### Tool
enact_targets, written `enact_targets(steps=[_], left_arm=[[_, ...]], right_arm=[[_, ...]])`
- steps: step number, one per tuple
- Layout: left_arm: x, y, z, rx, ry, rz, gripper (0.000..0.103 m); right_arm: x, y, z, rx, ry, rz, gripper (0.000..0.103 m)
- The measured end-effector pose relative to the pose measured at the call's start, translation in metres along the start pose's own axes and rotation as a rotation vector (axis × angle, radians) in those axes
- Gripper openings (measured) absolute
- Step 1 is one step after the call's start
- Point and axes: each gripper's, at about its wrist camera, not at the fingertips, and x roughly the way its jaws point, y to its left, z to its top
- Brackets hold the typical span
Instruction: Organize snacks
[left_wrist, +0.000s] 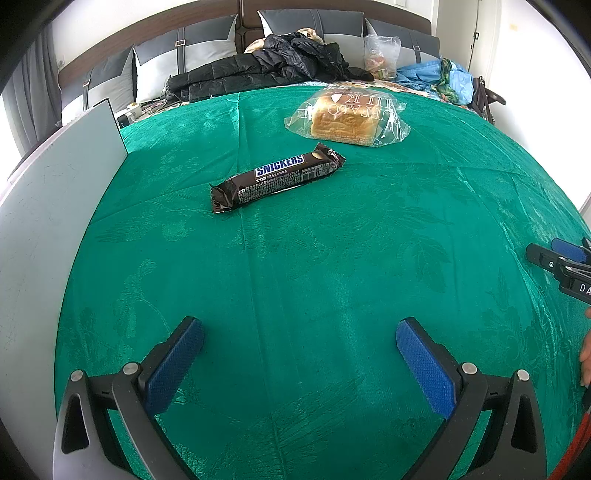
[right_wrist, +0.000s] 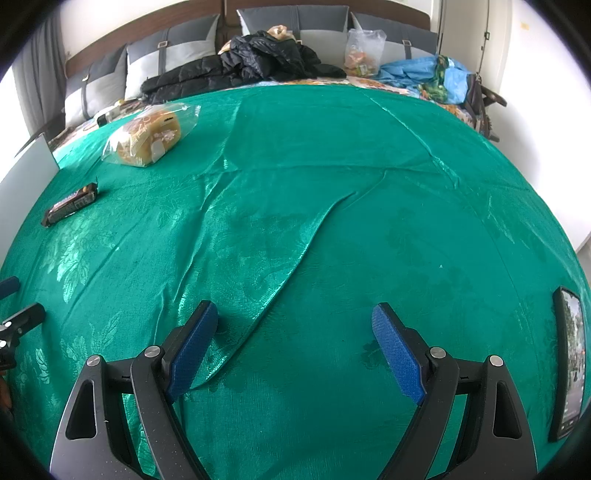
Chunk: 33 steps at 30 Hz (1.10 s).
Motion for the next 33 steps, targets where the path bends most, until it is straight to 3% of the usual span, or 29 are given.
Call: enact_targets(steps=[4,6,9,13,18,20,21,23,25,29,31,33], left_arm=[[0.002,0.000,0.001,0.001,0.005,0.002,0.103],[0.003,0.001,0.007,0.032,0.044,-0.012,0.103],[0.010,0.007,0.032,0.185,0.184,-0.074,0.103],[0.006,0.017,0.073,0.383,0.199,-0.046,0.103],[0.035,0.018,0.129,0.465,0.245,-0.056,0.102],[0.052,0.016,0.136,0.481,0.267,-0.044,0.095],[0.060,0.014,0.139,0.485,0.281,-0.043,0.083],[0.076,0.013,0.140,0.468,0.328,-0.055,0.063],[0.074,0.022,0.144,0.368,0.313,-0.149,0.019],[0.058,0.041,0.130,0.194,0.273,-0.083,0.016],[0.040,0.062,0.105,-0.005,0.254,-0.061,0.017],[0.025,0.073,0.084,-0.124,0.241,-0.052,0.017]], right_arm=[[0.000,0.000,0.000,0.000,0.000,0.000,0.087],[0.000,0.000,0.000,0.000,0.000,0.000,0.087],[0.000,0.000,0.000,0.000,0.000,0.000,0.087],[0.000,0.000,0.000,0.000,0.000,0.000,0.087],[0.000,0.000,0.000,0.000,0.000,0.000,0.087],[0.000,0.000,0.000,0.001,0.000,0.001,0.087],[0.000,0.000,0.000,0.001,0.000,0.001,0.088],[0.000,0.000,0.000,0.001,0.000,0.000,0.088],[0.000,0.000,0.000,0.001,0.001,0.000,0.088],[0.000,0.001,0.000,0.001,0.001,0.000,0.088],[0.000,0.001,0.000,0.001,0.001,0.000,0.088],[0.000,0.001,0.000,0.001,0.001,0.000,0.088]])
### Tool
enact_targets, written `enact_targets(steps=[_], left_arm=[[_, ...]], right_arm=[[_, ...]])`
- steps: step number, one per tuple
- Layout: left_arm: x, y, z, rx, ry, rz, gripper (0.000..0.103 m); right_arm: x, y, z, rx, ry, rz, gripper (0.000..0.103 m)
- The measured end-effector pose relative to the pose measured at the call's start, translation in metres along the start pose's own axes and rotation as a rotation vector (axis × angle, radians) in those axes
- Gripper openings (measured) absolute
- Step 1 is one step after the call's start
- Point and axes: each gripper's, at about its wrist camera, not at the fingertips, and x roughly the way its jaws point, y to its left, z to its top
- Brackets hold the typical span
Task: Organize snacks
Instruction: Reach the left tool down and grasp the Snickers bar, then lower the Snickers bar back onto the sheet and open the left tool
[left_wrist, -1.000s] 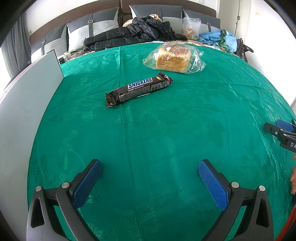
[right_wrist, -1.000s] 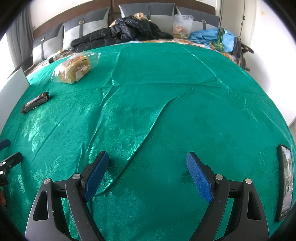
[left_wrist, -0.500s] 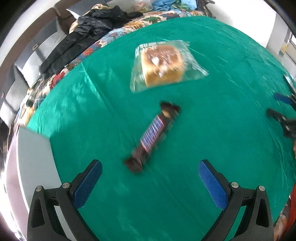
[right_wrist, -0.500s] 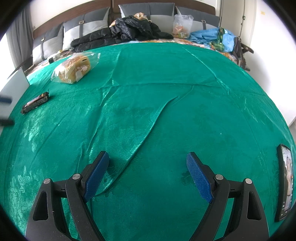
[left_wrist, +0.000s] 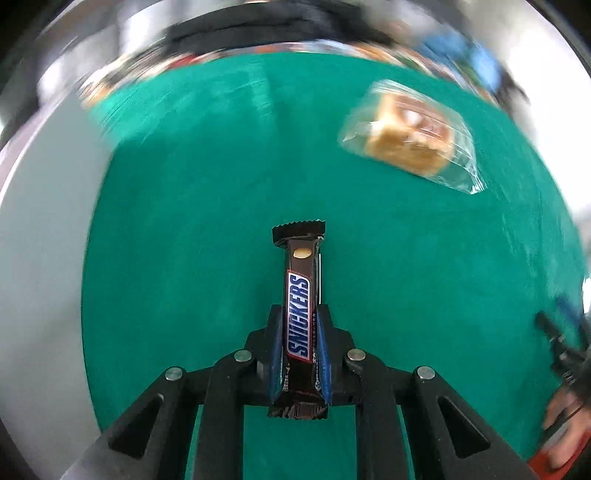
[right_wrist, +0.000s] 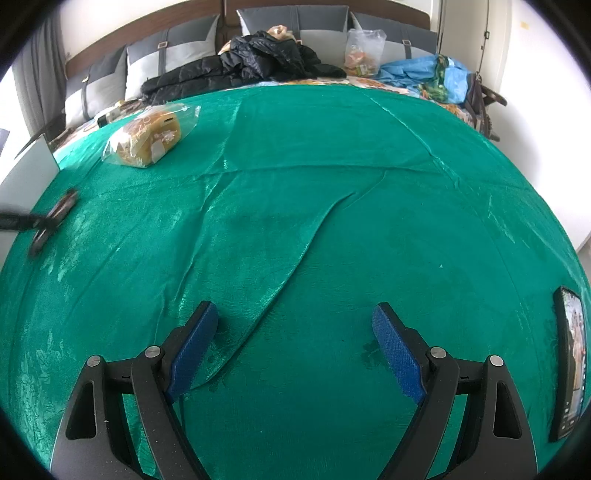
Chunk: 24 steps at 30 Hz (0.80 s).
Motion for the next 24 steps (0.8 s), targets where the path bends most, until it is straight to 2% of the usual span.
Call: enact_targets(steps=[2,3,5,6,7,14,17,19,22,24], left_arm=[[-0.011,0.010,-0.026,-0.083,-0.020,-0.004,0.017],[-0.015,0.014,-0.036,-0.114,-0.035,-0.005,0.022],[-0.021,0.017,-0.052,-0.125,-0.073,-0.029,0.042],[-0.020,0.017,-0.055,-0.112,-0.083,-0.028,0.069],[-0.020,0.017,-0.055,-0.097,-0.098,0.009,0.084],[-0.005,0.012,-0.058,-0.006,-0.182,0.133,0.086],[-0.002,0.016,-0.070,0.002,-0.262,0.135,0.097],[-0.001,0.019,-0.068,-0.008,-0.256,0.146,0.103],[0.002,0.021,-0.064,-0.021,-0.250,0.144,0.103],[0.002,0.022,-0.064,-0.023,-0.251,0.141,0.103]], right_arm=[[0.000,0.000,0.000,0.000,0.000,0.000,0.088],[0.000,0.000,0.000,0.000,0.000,0.000,0.088],[0.000,0.000,0.000,0.000,0.000,0.000,0.088],[0.000,0.000,0.000,0.000,0.000,0.000,0.088],[0.000,0.000,0.000,0.000,0.000,0.000,0.088],[0.000,-0.001,0.000,0.004,0.001,0.006,0.089],[0.000,-0.001,-0.001,0.005,0.002,0.008,0.089],[0.000,-0.001,-0.001,0.005,0.002,0.007,0.089],[0.000,-0.001,-0.001,0.004,0.005,0.007,0.089],[0.005,0.002,0.013,0.001,0.102,0.021,0.088]])
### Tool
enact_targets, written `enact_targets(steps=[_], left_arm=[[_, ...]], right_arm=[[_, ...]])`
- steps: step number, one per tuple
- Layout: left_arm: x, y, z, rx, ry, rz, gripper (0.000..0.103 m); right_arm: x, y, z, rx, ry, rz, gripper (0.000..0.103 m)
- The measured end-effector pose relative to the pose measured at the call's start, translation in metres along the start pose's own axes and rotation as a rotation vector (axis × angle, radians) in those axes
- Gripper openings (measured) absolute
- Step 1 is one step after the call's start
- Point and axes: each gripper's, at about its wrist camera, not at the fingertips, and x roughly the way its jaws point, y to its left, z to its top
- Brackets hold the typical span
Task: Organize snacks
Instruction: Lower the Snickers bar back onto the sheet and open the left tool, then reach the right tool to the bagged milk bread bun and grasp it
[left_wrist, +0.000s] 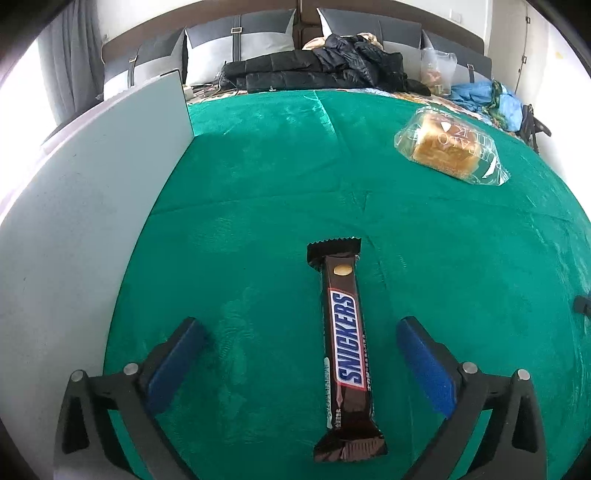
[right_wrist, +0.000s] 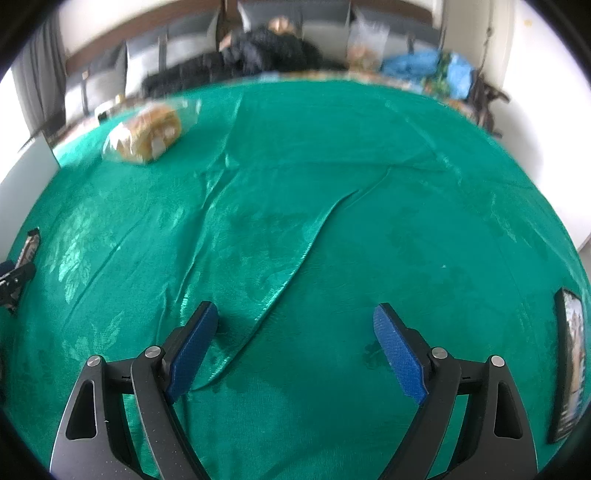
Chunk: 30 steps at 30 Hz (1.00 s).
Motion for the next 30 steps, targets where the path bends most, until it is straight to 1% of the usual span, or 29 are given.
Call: enact_targets(steps=[1,2,4,5,6,8,9,10,11,12,13,14,15,16,17,18,20,21,22,23,25,26,27,28,29,30], left_arm=[[0.002,0.001,0.001,0.000,0.000,0.000,0.103],[0.003,0.001,0.001,0.000,0.000,0.000,0.103],[0.002,0.001,0.001,0.001,0.000,0.001,0.103],[0.004,0.002,0.001,0.001,0.000,0.000,0.103],[0.003,0.002,0.001,0.000,0.000,0.000,0.103],[0.002,0.000,0.001,0.000,0.000,0.000,0.103],[0.003,0.001,0.001,0.000,0.000,0.000,0.103],[0.002,0.001,0.001,0.000,0.000,0.000,0.103],[0.002,0.000,0.001,0.001,0.000,0.000,0.103],[0.003,0.001,0.001,0.000,0.000,0.000,0.103],[0.002,0.001,0.001,0.000,0.000,0.000,0.103],[0.003,0.001,0.001,0.000,0.000,-0.001,0.103],[0.001,-0.001,0.000,0.000,0.000,0.000,0.103],[0.002,0.000,0.000,0.000,0.000,-0.001,0.103],[0.002,0.000,0.000,0.000,0.000,-0.001,0.103],[0.004,0.001,0.000,0.000,0.000,-0.001,0.103],[0.006,0.002,0.003,0.001,0.000,-0.001,0.103],[0.004,0.000,0.003,0.001,0.000,0.001,0.103],[0.005,0.001,0.003,0.001,0.000,0.001,0.103],[0.004,0.000,0.003,0.001,0.000,0.000,0.103],[0.004,0.000,0.003,0.001,0.000,0.000,0.103],[0.005,0.001,0.003,0.001,0.000,0.000,0.103],[0.004,0.000,0.003,0.001,0.000,0.000,0.103],[0.005,0.001,0.003,0.001,0.000,0.000,0.103],[0.004,0.000,0.003,0.001,0.000,0.000,0.103],[0.005,0.001,0.003,0.001,0.000,0.000,0.103]], right_arm=[[0.004,0.003,0.017,0.024,0.067,0.036,0.088],[0.003,0.005,0.029,0.058,0.083,0.070,0.088],[-0.003,0.014,0.069,0.169,0.073,0.152,0.088],[-0.006,0.025,0.097,0.233,0.059,0.196,0.088],[-0.007,0.034,0.117,0.269,0.051,0.226,0.088],[-0.002,0.062,0.160,0.303,0.046,0.279,0.088],[0.007,0.081,0.182,0.296,0.063,0.285,0.088],[0.017,0.098,0.197,0.282,0.084,0.273,0.087],[0.033,0.119,0.214,0.261,0.116,0.234,0.087],[0.044,0.132,0.221,0.249,0.128,0.196,0.087],[0.057,0.145,0.228,0.227,0.133,0.143,0.087],[0.071,0.157,0.233,0.199,0.141,0.065,0.088],[0.088,0.167,0.234,0.178,0.165,-0.007,0.089],[0.103,0.172,0.230,0.163,0.197,-0.056,0.089],[0.113,0.177,0.224,0.164,0.190,-0.060,0.090],[0.111,0.176,0.222,0.173,0.152,-0.062,0.090],[0.106,0.175,0.214,0.146,0.110,-0.053,0.086],[0.104,0.177,0.211,0.087,0.100,-0.027,0.084],[0.100,0.178,0.206,0.021,0.089,-0.003,0.080],[0.093,0.179,0.197,-0.081,0.069,0.039,0.077],[0.080,0.180,0.177,-0.255,0.048,0.095,0.076],[0.069,0.179,0.160,-0.361,0.036,0.102,0.076],[0.056,0.175,0.138,-0.465,0.023,0.141,0.076],[0.046,0.170,0.118,-0.540,0.026,0.186,0.077],[0.032,0.160,0.093,-0.612,0.035,0.208,0.079],[0.021,0.153,0.078,-0.633,0.037,0.212,0.079]])
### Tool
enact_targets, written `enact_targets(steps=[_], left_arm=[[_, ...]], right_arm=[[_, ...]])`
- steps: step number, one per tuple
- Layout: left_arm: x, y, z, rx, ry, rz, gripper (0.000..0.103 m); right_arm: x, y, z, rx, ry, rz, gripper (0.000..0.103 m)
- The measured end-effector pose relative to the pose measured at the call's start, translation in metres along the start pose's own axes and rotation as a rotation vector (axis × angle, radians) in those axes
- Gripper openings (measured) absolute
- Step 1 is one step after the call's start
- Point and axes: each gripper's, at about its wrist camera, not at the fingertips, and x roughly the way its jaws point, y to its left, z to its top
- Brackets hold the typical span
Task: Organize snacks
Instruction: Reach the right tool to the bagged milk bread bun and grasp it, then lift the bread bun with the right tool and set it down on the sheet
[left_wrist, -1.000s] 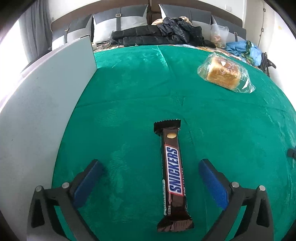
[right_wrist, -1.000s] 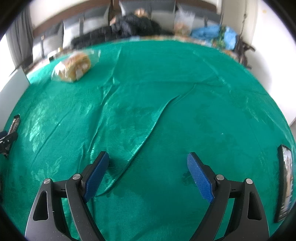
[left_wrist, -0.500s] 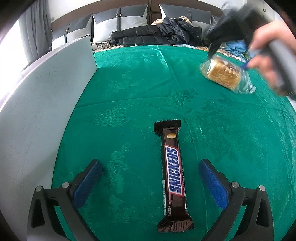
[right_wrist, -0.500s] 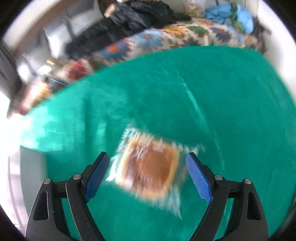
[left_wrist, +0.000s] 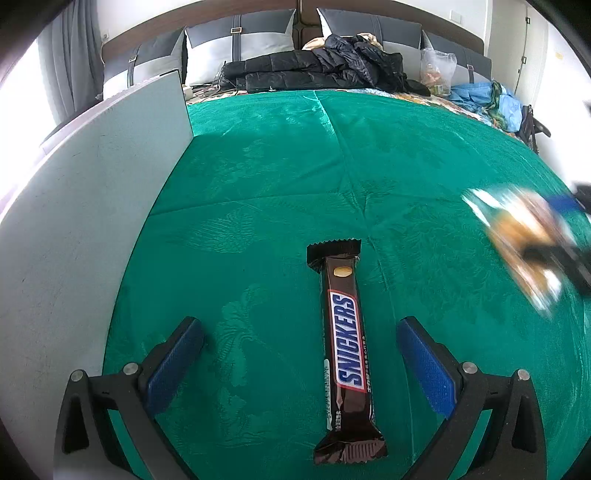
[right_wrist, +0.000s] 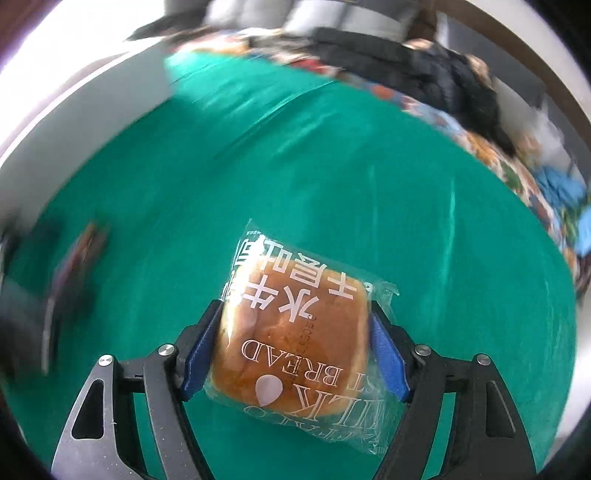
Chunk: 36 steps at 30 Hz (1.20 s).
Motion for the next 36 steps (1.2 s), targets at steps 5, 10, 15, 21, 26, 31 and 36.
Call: enact_targets(steps=[5,10,15,21,26,31,36], left_arm=[[-0.001,-0.001,-0.001,0.000,0.000,0.000,0.103],[-0.001,0.000,0.000,0.000,0.000,0.000,0.103],[-0.001,-0.001,0.000,0.000,0.000,0.000,0.103],[-0.003,-0.002,-0.001,-0.001,0.000,0.000,0.103],[-0.002,-0.002,0.000,0.000,0.000,0.001,0.103],[-0.002,-0.002,0.000,0.000,0.000,0.001,0.103],[-0.002,-0.002,0.000,0.000,0.000,0.001,0.103]], right_arm=[[-0.031,-0.001,-0.039,0.029,-0.025,-0.036,0.082],[0.002,-0.011,-0.032,0.143,0.038,-0.101,0.095],[0.007,-0.014,-0.037,0.285,-0.049,-0.148,0.098],[0.002,-0.005,-0.051,0.282,-0.143,-0.213,0.098],[0.005,-0.010,-0.044,0.286,-0.144,-0.209,0.098],[0.005,-0.011,-0.044,0.286,-0.147,-0.213,0.098],[0.003,-0.011,-0.046,0.288,-0.150,-0.218,0.098]])
